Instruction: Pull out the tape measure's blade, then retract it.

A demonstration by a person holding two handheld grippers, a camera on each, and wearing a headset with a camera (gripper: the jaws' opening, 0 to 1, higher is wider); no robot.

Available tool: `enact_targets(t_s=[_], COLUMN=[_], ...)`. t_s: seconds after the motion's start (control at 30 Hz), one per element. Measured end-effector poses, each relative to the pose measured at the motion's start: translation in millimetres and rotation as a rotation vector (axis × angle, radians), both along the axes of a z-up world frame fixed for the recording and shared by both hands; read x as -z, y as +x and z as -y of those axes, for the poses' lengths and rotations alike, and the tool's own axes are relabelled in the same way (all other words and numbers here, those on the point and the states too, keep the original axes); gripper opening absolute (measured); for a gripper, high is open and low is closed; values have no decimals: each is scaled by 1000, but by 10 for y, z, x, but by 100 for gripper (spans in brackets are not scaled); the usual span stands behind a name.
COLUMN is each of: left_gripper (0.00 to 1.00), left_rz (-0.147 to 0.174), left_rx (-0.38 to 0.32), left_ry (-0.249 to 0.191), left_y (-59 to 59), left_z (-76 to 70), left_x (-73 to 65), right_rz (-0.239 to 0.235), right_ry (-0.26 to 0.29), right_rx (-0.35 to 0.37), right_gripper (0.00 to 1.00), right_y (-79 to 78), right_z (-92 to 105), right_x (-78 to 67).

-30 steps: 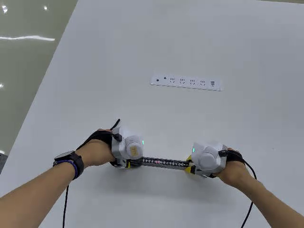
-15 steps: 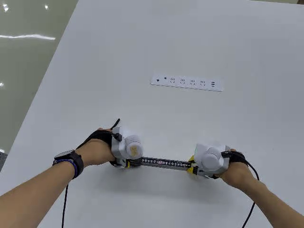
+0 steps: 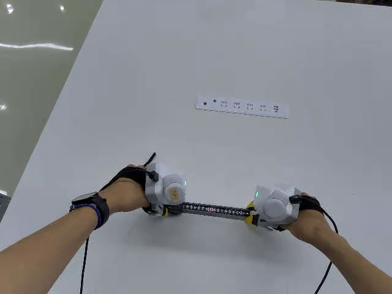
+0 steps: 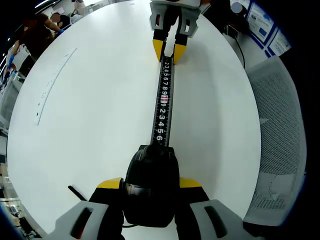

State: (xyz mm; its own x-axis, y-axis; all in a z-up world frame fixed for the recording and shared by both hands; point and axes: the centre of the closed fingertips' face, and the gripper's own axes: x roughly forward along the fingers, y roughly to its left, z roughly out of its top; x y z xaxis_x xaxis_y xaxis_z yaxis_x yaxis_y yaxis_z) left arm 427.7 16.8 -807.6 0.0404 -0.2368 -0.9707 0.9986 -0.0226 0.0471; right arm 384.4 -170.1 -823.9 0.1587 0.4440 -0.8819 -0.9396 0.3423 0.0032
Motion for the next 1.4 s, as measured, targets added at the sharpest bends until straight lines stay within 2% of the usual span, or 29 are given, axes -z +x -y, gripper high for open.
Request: enact_targets(t_s=[0.63, 1.07, 1.4], left_gripper=[36, 37, 37], left_rz=[5, -1, -1], left_rx=[10, 15, 17], left_ry=[-1, 0, 0], left_y=[-5, -4, -4], left_z=[3, 7, 6], left_x=[-7, -3, -3], right_rz=[-6, 9, 8], right_ry=[32, 66, 74], right_rx=[-6, -63, -67], right_gripper=[14, 15, 16], right_y=[12, 0, 6], right_z=[6, -25, -40], right_x=[9, 1, -9])
